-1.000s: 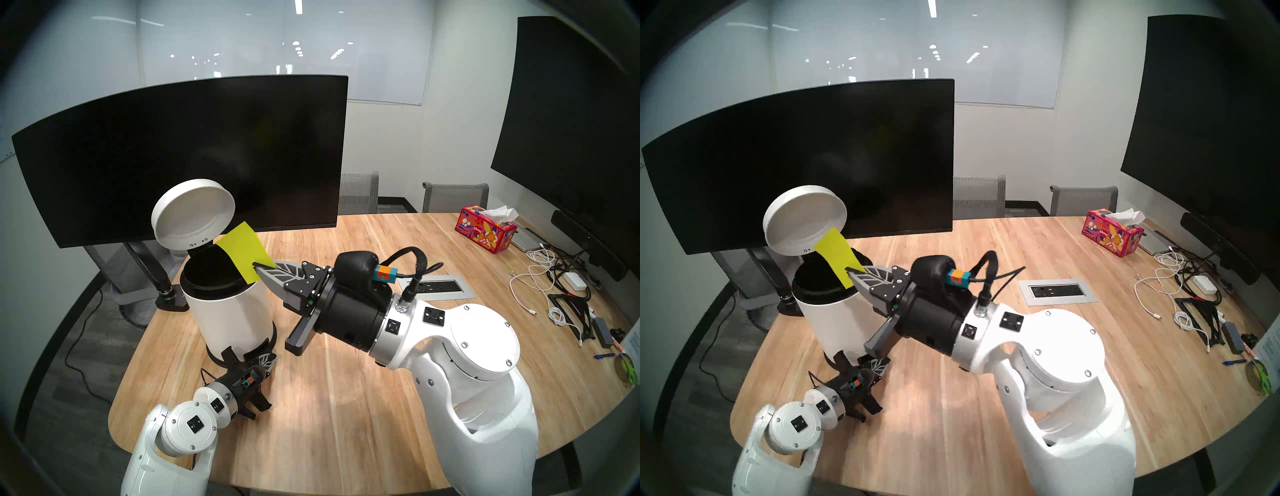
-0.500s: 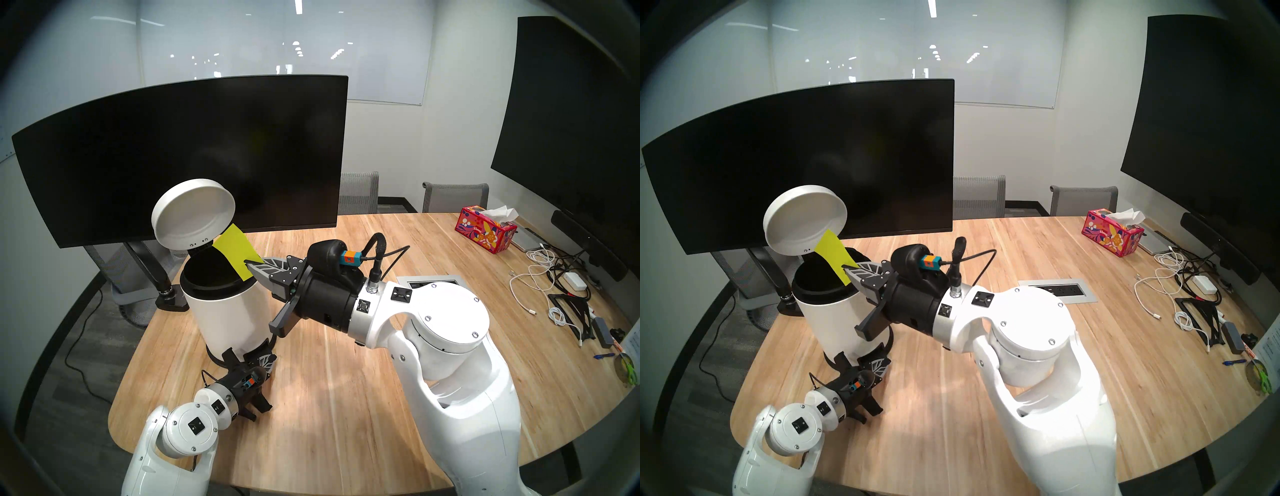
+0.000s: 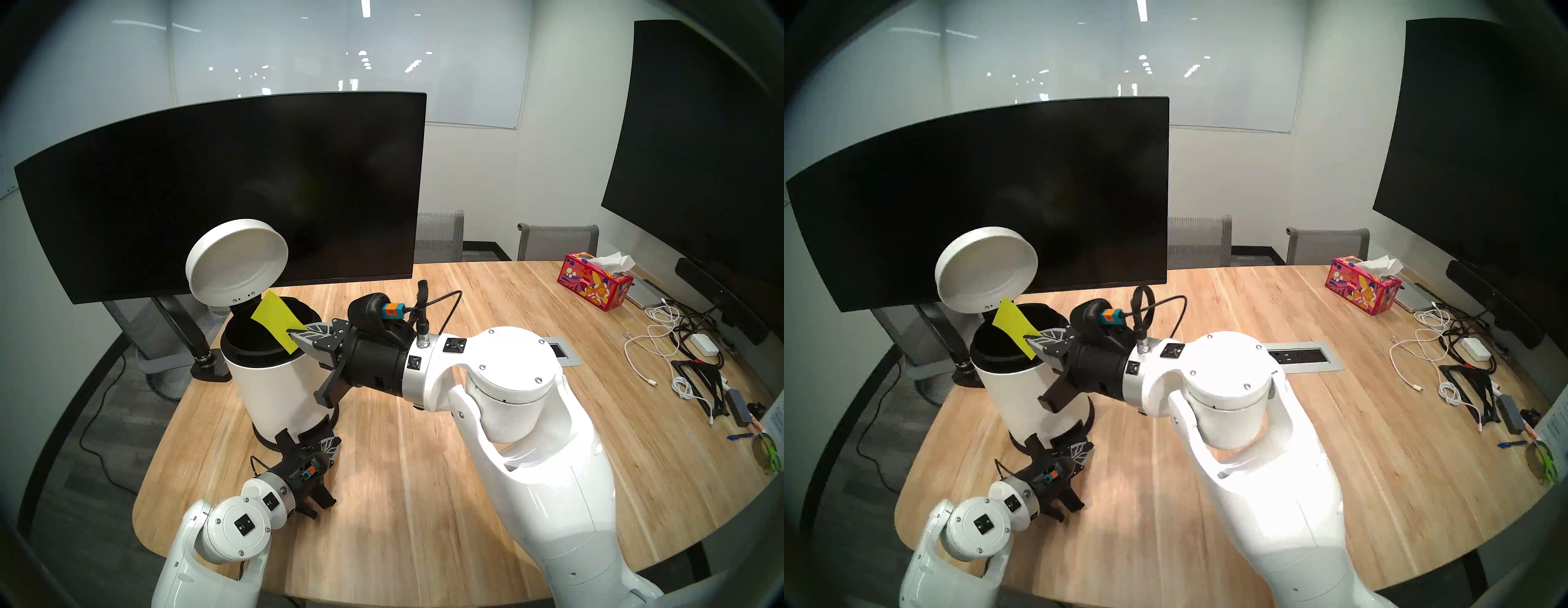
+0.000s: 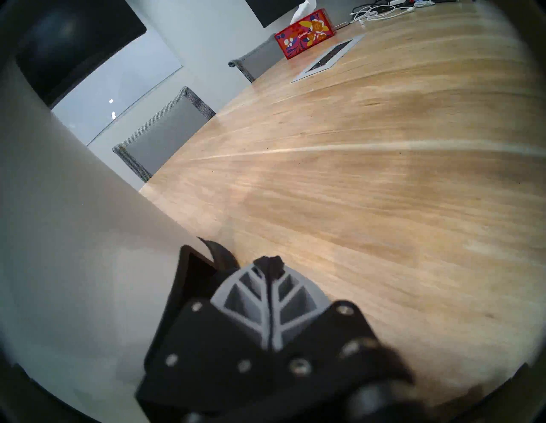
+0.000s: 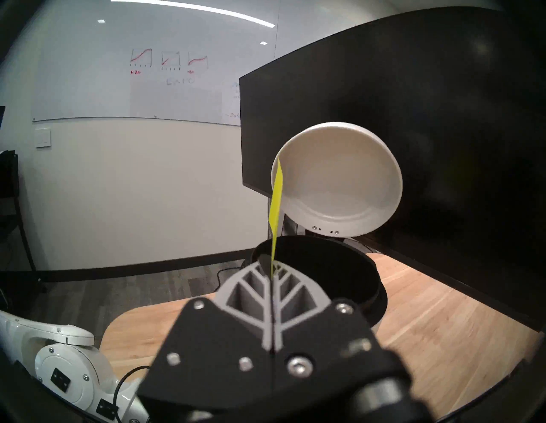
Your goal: Peel the sticky note off the monitor, open the trash can lid and drop the sticker into the trash can
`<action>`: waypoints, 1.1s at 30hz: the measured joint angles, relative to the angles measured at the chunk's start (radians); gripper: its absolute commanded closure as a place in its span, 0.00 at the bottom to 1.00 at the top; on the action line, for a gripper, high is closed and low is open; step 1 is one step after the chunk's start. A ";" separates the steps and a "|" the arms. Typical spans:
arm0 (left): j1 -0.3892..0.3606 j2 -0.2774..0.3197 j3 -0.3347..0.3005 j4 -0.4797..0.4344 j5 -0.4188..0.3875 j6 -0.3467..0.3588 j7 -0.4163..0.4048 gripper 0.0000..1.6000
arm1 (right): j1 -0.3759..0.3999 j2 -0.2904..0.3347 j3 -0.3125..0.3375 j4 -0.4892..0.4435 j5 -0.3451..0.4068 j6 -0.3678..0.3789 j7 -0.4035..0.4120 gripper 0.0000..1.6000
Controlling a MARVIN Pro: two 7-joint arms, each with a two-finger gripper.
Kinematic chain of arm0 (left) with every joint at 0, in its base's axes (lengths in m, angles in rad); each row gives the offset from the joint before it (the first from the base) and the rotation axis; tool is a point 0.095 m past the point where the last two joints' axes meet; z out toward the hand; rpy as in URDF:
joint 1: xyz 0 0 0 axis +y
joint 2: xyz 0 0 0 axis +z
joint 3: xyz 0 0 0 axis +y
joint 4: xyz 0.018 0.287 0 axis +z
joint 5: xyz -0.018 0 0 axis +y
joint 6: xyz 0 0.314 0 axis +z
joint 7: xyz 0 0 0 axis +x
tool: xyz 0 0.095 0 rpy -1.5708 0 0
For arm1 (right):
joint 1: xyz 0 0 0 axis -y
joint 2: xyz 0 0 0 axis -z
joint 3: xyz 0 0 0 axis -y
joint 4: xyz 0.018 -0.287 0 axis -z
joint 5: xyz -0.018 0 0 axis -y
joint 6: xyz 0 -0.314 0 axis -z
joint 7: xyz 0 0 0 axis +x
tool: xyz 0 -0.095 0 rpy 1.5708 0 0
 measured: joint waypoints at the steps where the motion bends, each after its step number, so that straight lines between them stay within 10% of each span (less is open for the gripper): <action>1: 0.000 0.000 0.000 0.000 0.000 0.000 0.000 1.00 | 0.006 0.000 -0.003 0.006 -0.003 0.005 0.004 1.00; 33: 0.005 -0.006 -0.007 0.013 -0.001 0.003 -0.018 1.00 | 0.160 -0.074 -0.033 0.220 -0.055 0.002 -0.013 1.00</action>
